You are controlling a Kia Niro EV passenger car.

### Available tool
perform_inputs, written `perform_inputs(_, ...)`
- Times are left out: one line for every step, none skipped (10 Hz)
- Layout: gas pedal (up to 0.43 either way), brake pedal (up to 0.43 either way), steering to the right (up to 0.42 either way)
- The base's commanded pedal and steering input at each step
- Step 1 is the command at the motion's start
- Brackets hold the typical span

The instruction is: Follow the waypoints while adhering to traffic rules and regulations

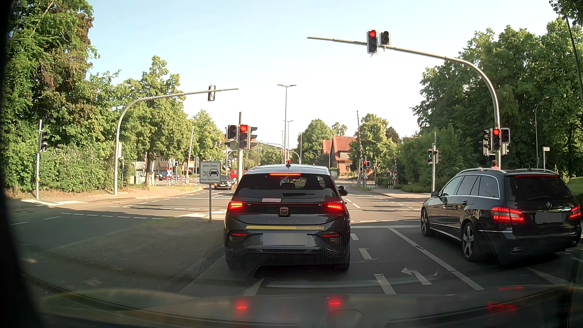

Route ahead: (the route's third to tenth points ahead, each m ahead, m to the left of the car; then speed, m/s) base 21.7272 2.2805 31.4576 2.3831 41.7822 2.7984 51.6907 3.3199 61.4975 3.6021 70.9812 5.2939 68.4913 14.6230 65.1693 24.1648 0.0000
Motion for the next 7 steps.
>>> perform_inputs(0.000,0.262,-0.006)
perform_inputs(0.000,0.262,-0.005)
perform_inputs(0.000,0.262,-0.005)
perform_inputs(0.000,0.262,-0.006)
perform_inputs(0.000,0.262,-0.005)
perform_inputs(0.000,0.262,-0.005)
perform_inputs(0.000,0.262,-0.005)
